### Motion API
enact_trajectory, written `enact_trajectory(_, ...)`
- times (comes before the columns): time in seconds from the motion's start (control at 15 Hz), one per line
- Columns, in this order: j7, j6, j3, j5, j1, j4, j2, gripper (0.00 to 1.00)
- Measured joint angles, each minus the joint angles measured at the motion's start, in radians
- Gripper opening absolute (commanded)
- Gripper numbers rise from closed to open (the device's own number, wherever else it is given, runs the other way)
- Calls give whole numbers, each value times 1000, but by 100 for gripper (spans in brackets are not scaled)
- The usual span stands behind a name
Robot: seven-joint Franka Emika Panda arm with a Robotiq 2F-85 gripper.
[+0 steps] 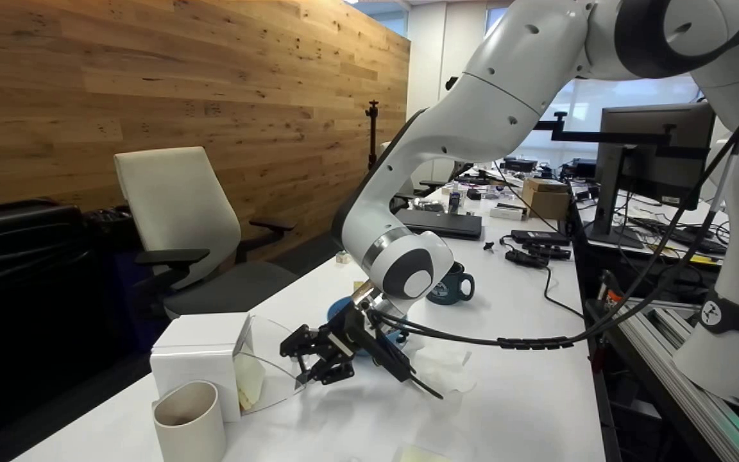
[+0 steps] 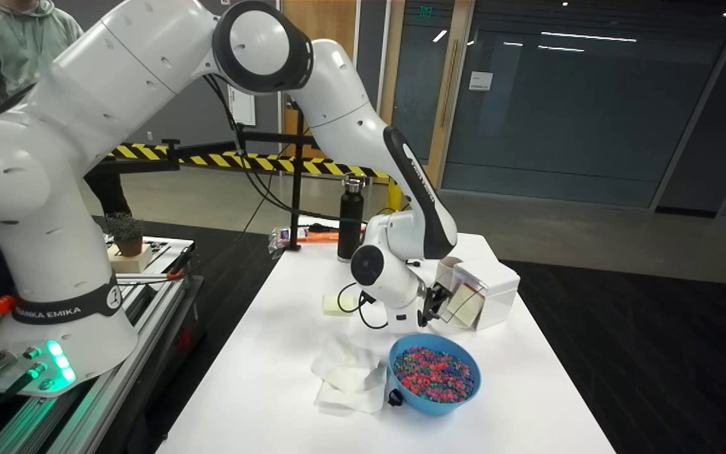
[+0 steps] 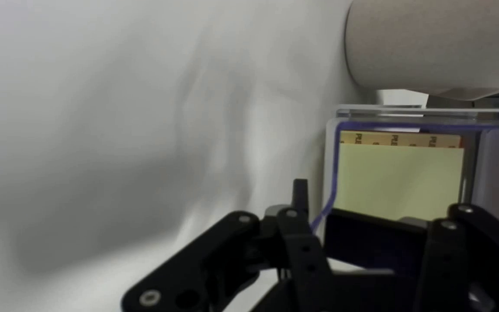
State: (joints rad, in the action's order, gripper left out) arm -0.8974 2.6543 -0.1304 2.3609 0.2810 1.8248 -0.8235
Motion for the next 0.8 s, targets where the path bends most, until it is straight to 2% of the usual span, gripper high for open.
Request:
enact_trajectory(0.6,-3,0,-4,2,1,5,3,100)
enact_trajectory(0.8,-26,0,-16,21,7,28,17,100)
